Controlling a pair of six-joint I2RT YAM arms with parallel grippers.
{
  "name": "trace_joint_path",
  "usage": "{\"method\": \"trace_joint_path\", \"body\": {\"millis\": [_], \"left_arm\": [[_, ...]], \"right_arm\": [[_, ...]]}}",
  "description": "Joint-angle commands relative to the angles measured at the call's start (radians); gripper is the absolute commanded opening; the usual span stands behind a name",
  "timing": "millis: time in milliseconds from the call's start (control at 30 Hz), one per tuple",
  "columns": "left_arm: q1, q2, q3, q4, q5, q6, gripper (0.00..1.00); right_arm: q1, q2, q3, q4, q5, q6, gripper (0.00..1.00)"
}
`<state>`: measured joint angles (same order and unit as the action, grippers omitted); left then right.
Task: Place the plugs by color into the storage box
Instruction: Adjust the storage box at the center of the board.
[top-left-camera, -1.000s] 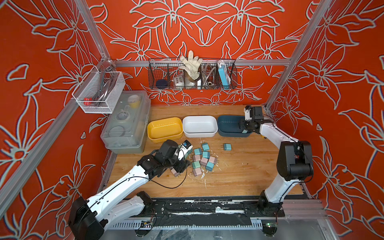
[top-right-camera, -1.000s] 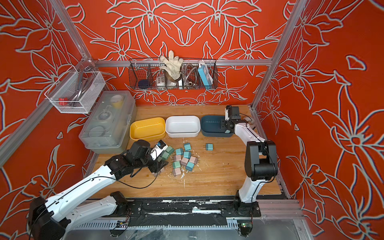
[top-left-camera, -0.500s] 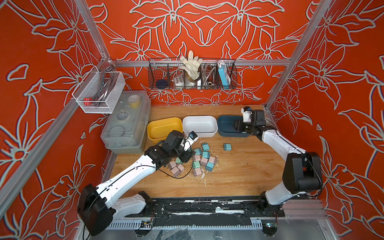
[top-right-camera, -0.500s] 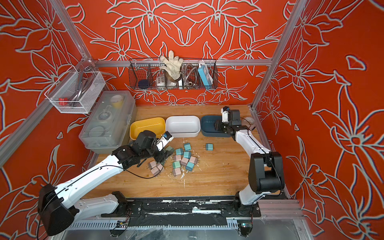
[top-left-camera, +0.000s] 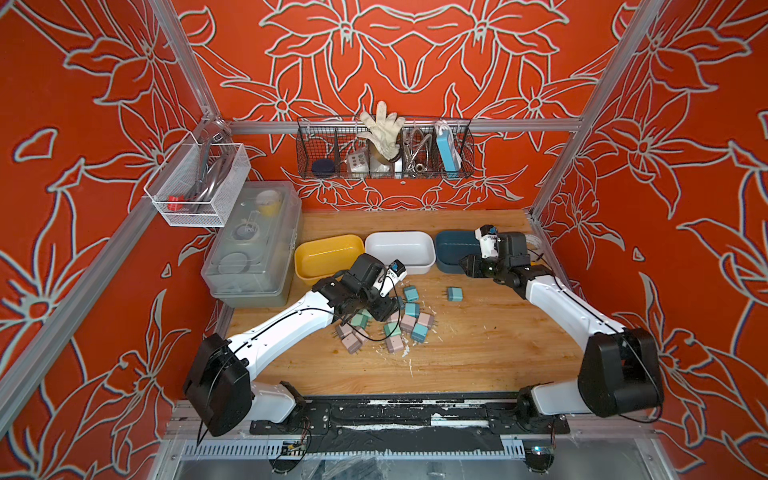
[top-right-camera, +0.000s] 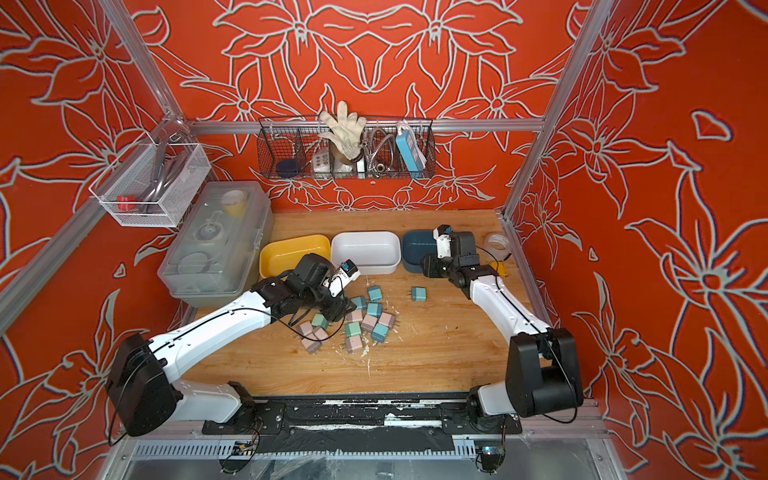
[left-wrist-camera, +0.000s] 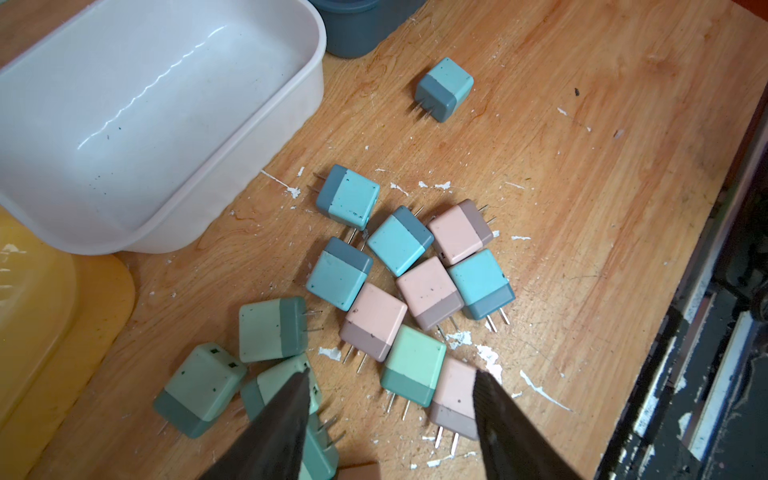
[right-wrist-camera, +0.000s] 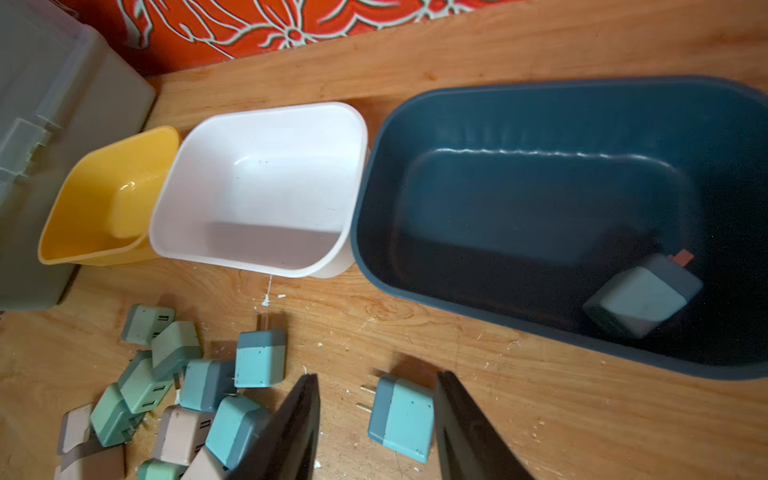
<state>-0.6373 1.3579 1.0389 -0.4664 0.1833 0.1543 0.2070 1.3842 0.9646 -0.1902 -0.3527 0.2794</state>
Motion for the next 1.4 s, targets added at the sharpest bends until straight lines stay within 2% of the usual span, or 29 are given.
{"method": "trace_joint_path", "body": {"millis": [0,200,600,833,1133,1367], "left_arm": [[-0.007,0.009,0.033,-0.029,0.011,-0.042,0.64],[-0.007,0.045,0.078,-0.044,-0.02,-0.095,0.65],[-0.007,0.201,0.197,-0.075,-0.03,-0.154,0.65],[-0.007,0.259,0.247,-0.076,-0.033,-0.138,0.67],[-0.006,0.342,0.323,-0.089,-0.024,-0.117,0.69],[-0.004,0.332,0.245,0.0,-0.003,-0.066,0.7]], "right_arm": [[0.02,-0.053,-0.026,-0.031,0.004,-0.002,0.5],[0.042,-0.104,-0.041,-0.065,0.015,-0.018,0.5],[0.051,-0.107,-0.055,-0.06,0.019,-0.019,0.51],[0.051,-0.113,-0.065,-0.033,0.059,-0.013,0.52],[0.051,-0.08,0.011,-0.011,0.055,0.038,0.52],[0.048,-0.054,0.05,-0.018,0.226,0.038,0.57]]}}
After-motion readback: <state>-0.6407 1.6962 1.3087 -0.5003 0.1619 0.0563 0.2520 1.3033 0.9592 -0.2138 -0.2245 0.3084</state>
